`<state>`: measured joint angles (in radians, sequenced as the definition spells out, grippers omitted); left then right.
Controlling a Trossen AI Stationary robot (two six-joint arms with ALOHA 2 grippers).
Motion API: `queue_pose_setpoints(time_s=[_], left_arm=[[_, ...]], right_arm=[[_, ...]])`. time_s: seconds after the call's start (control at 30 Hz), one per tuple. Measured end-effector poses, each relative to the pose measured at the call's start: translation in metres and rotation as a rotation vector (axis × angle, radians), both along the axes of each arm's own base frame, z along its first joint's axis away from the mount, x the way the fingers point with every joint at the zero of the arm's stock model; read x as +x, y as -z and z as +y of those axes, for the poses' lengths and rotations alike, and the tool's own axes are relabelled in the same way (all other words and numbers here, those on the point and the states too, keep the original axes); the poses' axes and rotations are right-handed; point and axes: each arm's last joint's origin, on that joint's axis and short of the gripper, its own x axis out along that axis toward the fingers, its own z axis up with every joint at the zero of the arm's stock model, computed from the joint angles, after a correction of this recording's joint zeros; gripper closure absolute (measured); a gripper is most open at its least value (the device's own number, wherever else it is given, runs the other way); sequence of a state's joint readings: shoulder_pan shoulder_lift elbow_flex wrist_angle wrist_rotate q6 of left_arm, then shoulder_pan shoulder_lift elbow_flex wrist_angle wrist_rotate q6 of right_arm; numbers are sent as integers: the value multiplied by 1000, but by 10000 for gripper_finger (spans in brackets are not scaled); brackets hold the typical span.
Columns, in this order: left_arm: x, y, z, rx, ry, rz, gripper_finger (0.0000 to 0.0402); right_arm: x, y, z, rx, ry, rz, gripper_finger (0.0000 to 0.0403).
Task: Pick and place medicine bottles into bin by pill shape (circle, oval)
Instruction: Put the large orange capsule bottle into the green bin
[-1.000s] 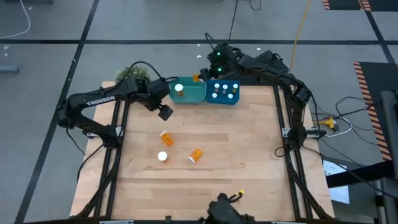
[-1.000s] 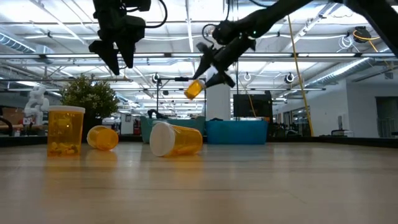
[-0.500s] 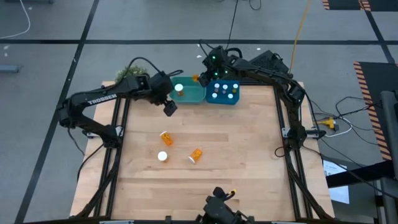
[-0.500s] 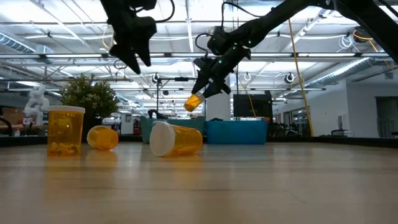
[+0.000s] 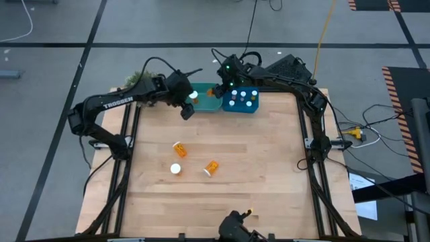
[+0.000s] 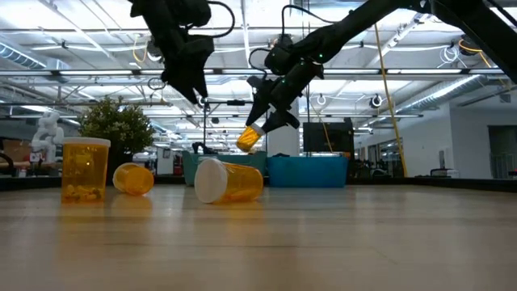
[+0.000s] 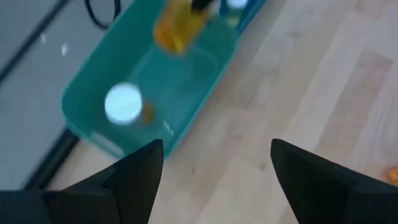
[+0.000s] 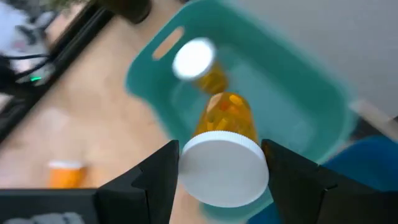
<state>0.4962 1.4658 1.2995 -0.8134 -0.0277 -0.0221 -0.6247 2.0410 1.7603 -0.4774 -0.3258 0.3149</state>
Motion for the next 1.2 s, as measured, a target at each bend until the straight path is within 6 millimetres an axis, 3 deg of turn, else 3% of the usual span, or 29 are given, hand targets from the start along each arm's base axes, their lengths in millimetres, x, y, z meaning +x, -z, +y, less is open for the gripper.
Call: queue_pose_setpoints(time_s=[0.3, 0.5, 0.73, 0.97, 1.2], left_arm=[[26, -15, -8, 217, 233, -170, 97], [44, -2, 1, 267, 275, -179, 63], [51, 11, 7, 289, 281, -123, 61], [56, 26, 11, 260, 323, -81, 98], [56, 25, 12, 281, 299, -69, 140]], right_arm=[[-2, -15, 10, 339, -18, -132, 197], [-3, -21, 14, 455, -31, -165, 197], [-3, -22, 14, 544, -43, -184, 197], [-4, -27, 8, 584, -55, -238, 197], [-2, -31, 7, 603, -69, -277, 197]])
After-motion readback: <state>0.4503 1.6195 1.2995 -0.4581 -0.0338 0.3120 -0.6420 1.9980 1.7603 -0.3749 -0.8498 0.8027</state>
